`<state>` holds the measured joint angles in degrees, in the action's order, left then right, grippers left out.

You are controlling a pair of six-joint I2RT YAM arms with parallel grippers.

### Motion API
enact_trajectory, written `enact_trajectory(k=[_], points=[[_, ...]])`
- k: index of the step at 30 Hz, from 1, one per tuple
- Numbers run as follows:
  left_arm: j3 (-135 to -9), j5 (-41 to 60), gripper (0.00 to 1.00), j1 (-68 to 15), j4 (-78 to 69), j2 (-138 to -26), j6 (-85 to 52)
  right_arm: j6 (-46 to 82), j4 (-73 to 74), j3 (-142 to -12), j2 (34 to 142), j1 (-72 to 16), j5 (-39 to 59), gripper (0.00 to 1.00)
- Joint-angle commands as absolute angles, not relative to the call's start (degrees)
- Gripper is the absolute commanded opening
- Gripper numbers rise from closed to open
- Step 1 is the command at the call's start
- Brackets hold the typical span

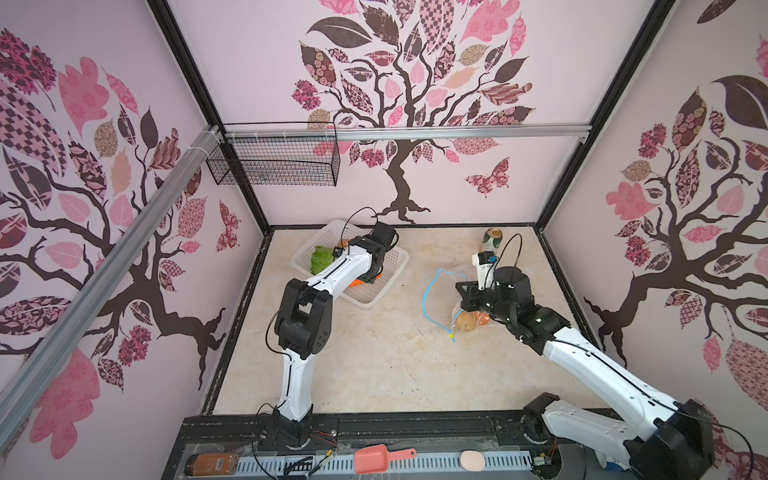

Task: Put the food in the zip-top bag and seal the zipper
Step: 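Withdraw the left gripper from the bag back over the basket, then lower the left gripper onto the orange carrot and close on it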

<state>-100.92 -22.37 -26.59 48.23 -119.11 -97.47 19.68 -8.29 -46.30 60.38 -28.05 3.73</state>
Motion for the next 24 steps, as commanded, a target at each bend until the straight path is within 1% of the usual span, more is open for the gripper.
enact_trajectory(k=[1,5,12,17,24], points=[[-103.58,-21.14,0.71,-25.58,52.27,-121.41,-103.36,19.61,-8.32,-45.80,59.09,-28.18,2.44,0.00],[-104.25,-22.25,0.70,-24.73,53.45,-122.66,-104.03,19.31,-9.00,-45.79,58.89,-28.17,1.77,0.00],[-101.90,-19.92,0.70,-22.12,54.29,-123.85,-105.44,19.34,-8.70,-46.46,60.07,-28.16,2.19,0.00],[-101.40,-20.02,0.71,-20.76,54.49,-125.05,-105.61,19.08,-8.97,-46.63,60.98,-28.17,2.13,0.00],[-101.49,-17.21,0.71,-19.20,54.79,-127.49,-105.99,18.72,-9.39,-47.99,62.48,-28.19,1.98,0.00]])
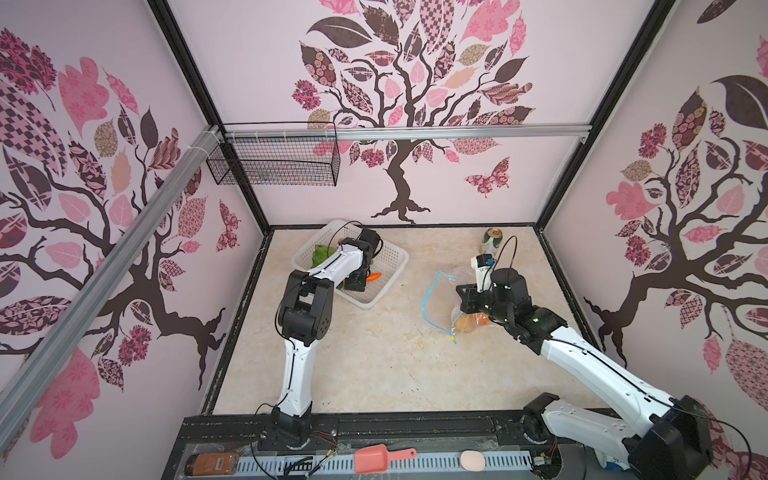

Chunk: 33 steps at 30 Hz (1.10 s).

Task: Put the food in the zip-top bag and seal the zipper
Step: 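Lower the left gripper onto the orange carrot and close on it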

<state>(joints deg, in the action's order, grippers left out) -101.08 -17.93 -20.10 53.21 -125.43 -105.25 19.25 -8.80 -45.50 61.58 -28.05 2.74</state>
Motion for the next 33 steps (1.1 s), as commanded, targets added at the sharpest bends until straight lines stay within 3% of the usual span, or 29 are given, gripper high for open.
enact_trajectory(k=[1,9,18,26,33], points=[[-101.45,-17.18,0.71,-19.16,54.76,-127.77,-105.94,18.72,-9.38,-48.04,62.58,-28.13,1.96,0.00],[-101.43,-15.62,0.69,-18.38,54.76,-130.07,-105.51,18.38,-10.26,-48.41,62.52,-28.21,1.07,0.00],[-100.32,-13.40,0.33,-18.02,53.15,-129.87,-102.75,18.35,-10.46,-48.65,61.79,-28.15,0.44,0.00],[-98.25,-10.31,0.09,-18.28,49.82,-126.09,-100.53,18.59,-10.24,-48.58,61.44,-28.20,0.88,0.00],[-93.83,-8.97,0.07,-18.37,45.00,-119.69,-97.80,18.63,-9.85,-48.69,61.32,-28.14,1.13,0.00]])
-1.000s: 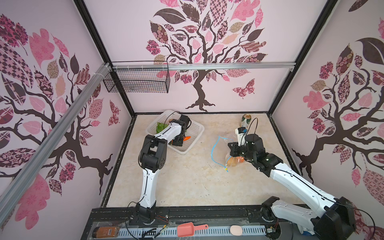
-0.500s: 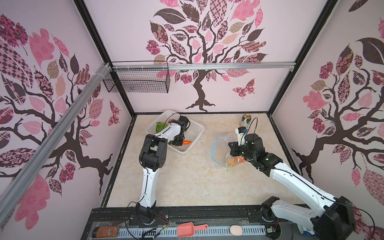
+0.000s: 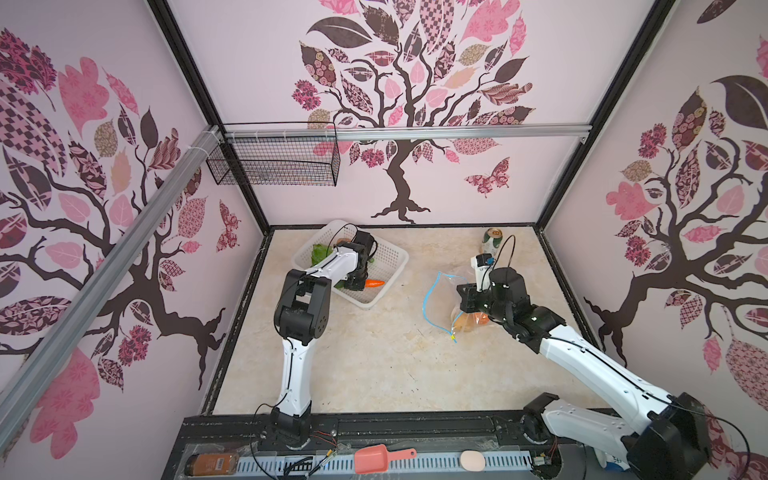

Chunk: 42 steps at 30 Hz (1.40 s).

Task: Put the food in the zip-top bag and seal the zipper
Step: 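Lower the left gripper onto the orange carrot and close on it, then lift the carrot and carry it toward the bag mouth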

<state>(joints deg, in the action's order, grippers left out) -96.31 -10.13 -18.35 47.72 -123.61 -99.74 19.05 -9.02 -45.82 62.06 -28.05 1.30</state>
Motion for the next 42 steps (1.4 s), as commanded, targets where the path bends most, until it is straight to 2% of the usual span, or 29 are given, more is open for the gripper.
enact_trajectory(k=[1,17,27,35,42], points=[[-93.05,-9.03,0.07,-18.37,43.93,-118.45,-97.26,18.72,-9.81,-48.78,61.35,-28.21,1.22,0.00],[-81.13,-7.16,0.10,-18.90,27.32,-99.76,-81.23,20.29,-6.75,-51.55,64.95,-28.15,5.39,0.00],[-75.46,-1.52,0.11,-20.41,17.61,-91.25,-68.58,22.49,-3.72,-55.87,71.14,-28.17,11.39,0.00],[-69.09,-8.65,0.12,-27.12,8.97,-81.23,-56.75,24.53,-2.82,-58.44,75.56,-28.21,13.32,0.00],[-64.54,-11.63,0.13,-34.18,0.21,-78.93,-47.72,26.91,-3.31,-59.95,76.13,-28.16,14.94,0.00]])
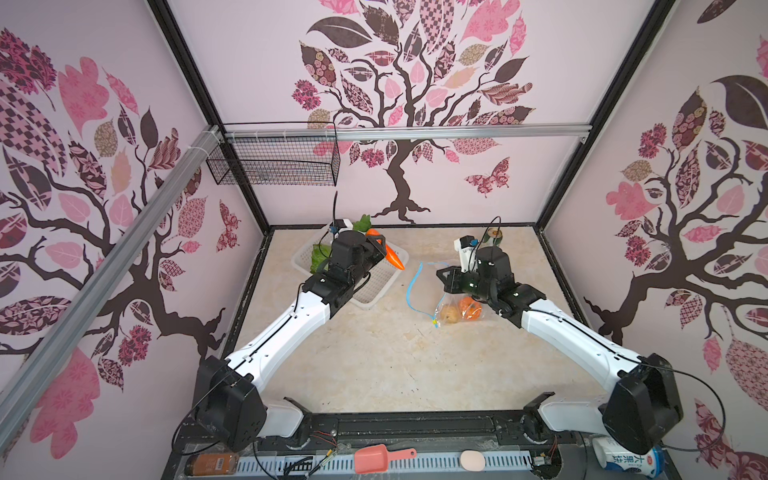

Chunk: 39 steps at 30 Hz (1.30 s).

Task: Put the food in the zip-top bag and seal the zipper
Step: 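Lift the carrot and carry it toward the bag mouth, then lower the carrot into the bag and open the left gripper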

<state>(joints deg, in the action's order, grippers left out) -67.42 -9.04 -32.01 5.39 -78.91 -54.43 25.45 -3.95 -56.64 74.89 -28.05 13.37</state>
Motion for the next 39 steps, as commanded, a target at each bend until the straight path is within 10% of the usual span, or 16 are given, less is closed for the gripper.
enact_trajectory(k=[1,17,39], points=[[-63.69,-12.30,0.13,-35.65,-1.32,-78.89,-45.93,27.12,-3.63,-60.17,75.94,-28.18,15.11,0.00],[-55.03,-27.95,0.13,-53.68,-21.41,-81.51,-22.01,29.87,-10.37,-61.81,71.92,-28.20,16.22,0.00],[-52.88,-29.84,0.20,-57.22,-13.58,-87.59,-21.10,30.69,-8.14,-60.85,71.28,-28.07,15.45,0.00]])
